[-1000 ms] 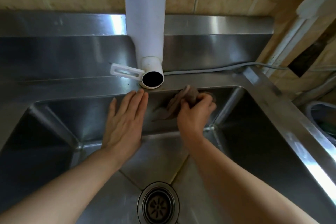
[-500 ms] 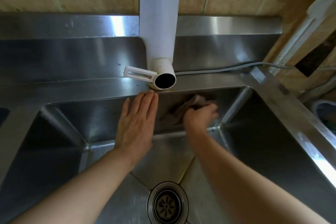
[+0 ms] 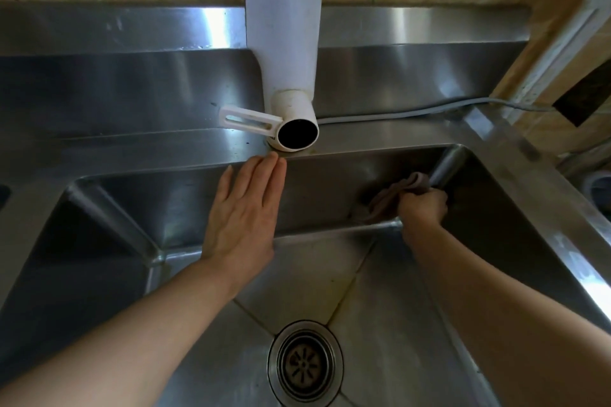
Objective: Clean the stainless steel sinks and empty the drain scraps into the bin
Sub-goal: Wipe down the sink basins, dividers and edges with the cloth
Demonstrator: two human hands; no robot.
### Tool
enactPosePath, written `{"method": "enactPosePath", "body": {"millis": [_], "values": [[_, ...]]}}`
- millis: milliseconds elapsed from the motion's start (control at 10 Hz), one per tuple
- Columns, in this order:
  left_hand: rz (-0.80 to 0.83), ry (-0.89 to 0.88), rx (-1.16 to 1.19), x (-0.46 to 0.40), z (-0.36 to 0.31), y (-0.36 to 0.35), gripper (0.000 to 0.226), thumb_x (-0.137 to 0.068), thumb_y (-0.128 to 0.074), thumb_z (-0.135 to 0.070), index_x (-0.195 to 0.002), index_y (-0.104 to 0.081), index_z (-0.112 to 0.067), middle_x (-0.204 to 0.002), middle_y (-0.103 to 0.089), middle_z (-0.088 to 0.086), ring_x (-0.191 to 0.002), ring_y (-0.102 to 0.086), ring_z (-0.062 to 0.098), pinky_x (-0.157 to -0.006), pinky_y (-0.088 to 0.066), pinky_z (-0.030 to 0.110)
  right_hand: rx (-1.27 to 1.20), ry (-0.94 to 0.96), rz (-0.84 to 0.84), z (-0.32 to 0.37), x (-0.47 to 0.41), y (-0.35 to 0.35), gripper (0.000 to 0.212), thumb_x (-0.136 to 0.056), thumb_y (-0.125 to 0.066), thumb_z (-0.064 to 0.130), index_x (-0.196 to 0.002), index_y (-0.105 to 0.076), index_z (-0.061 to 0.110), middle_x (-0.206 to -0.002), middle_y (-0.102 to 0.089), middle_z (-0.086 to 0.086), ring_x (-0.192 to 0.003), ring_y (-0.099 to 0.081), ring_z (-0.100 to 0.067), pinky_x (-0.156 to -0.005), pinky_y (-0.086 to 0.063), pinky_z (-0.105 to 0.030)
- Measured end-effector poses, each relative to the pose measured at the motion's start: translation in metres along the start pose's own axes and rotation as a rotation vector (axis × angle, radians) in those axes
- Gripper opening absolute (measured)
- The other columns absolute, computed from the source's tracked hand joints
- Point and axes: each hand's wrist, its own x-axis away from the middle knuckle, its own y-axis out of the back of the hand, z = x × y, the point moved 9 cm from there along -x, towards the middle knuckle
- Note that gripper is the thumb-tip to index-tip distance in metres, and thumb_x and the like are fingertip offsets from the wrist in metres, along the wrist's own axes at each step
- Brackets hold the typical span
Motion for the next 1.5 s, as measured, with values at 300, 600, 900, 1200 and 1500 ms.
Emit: {"method": "enactPosePath", "body": {"millis": [300,600,900,1200,1500], "values": [[0.031,0.023,-0.004,0.0,-0.002,-0.004,0.109,-0.042,-0.08,-0.01,-0.141,-0.037,0.002,-0.142,-0.038,0.018,-0.131,-0.032,0.033,-0.107,-0.032,0.054,0.053,0.013,0.221,-0.051,0.105,-0.096,0.051,-0.081,-0.066,0.009,-0.125,-0.046,-0.006,-0.129,-0.047,-0.023,-0.12,-0.047,-0.036,-0.105,-0.039,-0.038],[0.017,0.054,0.005,0.003,-0.003,-0.006,0.102,-0.046,-0.073,-0.003,-0.141,-0.037,0.002,-0.143,-0.037,0.018,-0.131,-0.03,0.033,-0.107,-0.031,0.055,-0.056,0.037,0.134,-0.032,0.021,-0.022,0.021,-0.084,-0.059,0.003,-0.103,-0.065,-0.003,-0.1,-0.067,-0.019,-0.093,-0.065,-0.032,-0.072,-0.05,-0.033],[-0.059,0.021,0.023,0.003,-0.002,-0.007,0.089,-0.056,-0.056,-0.004,-0.142,-0.035,0.002,-0.144,-0.033,0.017,-0.133,-0.03,0.033,-0.107,-0.03,0.053,-0.039,0.012,0.006,-0.055,0.013,-0.033,0.033,-0.097,-0.031,0.026,-0.068,-0.044,0.017,-0.07,-0.044,-0.003,-0.06,-0.042,-0.016,-0.057,-0.035,-0.024],[-0.064,0.044,0.015,0.003,-0.002,-0.007,0.088,-0.057,-0.049,-0.008,-0.143,-0.034,0.002,-0.146,-0.028,0.015,-0.135,-0.027,0.032,-0.109,-0.027,0.052,0.572,0.199,0.334,-0.075,0.072,-0.1,0.043,-0.092,-0.052,0.016,-0.132,-0.047,0.002,-0.136,-0.043,-0.021,-0.127,-0.041,-0.034,-0.107,-0.035,-0.036],[0.003,0.052,-0.016,0.003,-0.004,-0.009,0.101,-0.05,-0.069,-0.004,-0.144,-0.032,0.001,-0.147,-0.028,0.015,-0.135,-0.027,0.032,-0.108,-0.028,0.054,0.595,0.213,0.189,-0.06,0.019,-0.045,0.03,-0.087,-0.061,0.015,-0.11,-0.065,-0.003,-0.111,-0.066,-0.022,-0.106,-0.061,-0.035,-0.089,-0.045,-0.035]]}}
